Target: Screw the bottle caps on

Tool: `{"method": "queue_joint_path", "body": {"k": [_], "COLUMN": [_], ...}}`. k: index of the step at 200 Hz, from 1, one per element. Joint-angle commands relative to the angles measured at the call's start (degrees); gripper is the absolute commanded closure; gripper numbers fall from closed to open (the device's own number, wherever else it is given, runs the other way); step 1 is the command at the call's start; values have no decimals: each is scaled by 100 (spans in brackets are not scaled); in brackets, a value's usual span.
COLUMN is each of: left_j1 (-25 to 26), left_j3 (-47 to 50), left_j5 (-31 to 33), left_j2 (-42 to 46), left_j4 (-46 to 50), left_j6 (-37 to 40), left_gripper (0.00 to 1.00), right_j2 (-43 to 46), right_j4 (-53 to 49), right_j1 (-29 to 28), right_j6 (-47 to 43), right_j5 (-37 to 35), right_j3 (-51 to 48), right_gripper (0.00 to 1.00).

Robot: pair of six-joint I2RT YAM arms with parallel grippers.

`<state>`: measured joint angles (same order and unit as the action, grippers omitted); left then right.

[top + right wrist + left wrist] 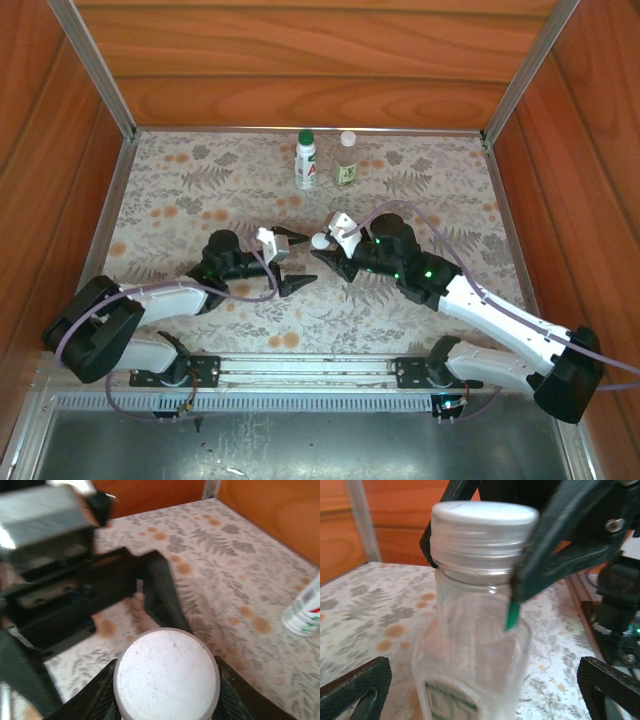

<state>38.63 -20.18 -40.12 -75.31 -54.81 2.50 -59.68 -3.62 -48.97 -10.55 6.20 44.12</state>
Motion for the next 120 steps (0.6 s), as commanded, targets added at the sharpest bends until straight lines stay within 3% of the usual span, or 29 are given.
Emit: {"method": "queue_joint_path", "body": {"k": [1,71,120], "left_j1": [-73,-3,4], "left_j3": [350,1337,1440], "left_j5": [1041,2474,2874], "left_j2": [349,1421,2158], "left_j4": [-79,573,1360], "left_j6": [-162,-432,-396], "left_gripper": [0,0,0], "right_j2": [-279,-2192,-3317], "right_j4": [1012,2399,2968], "right_j1": [260,822,981], "right_j6": [105,8,241], "right_j5": [-387,-329,-9], "right_j3": [-62,537,1052], "right_gripper": [71,71,71]}}
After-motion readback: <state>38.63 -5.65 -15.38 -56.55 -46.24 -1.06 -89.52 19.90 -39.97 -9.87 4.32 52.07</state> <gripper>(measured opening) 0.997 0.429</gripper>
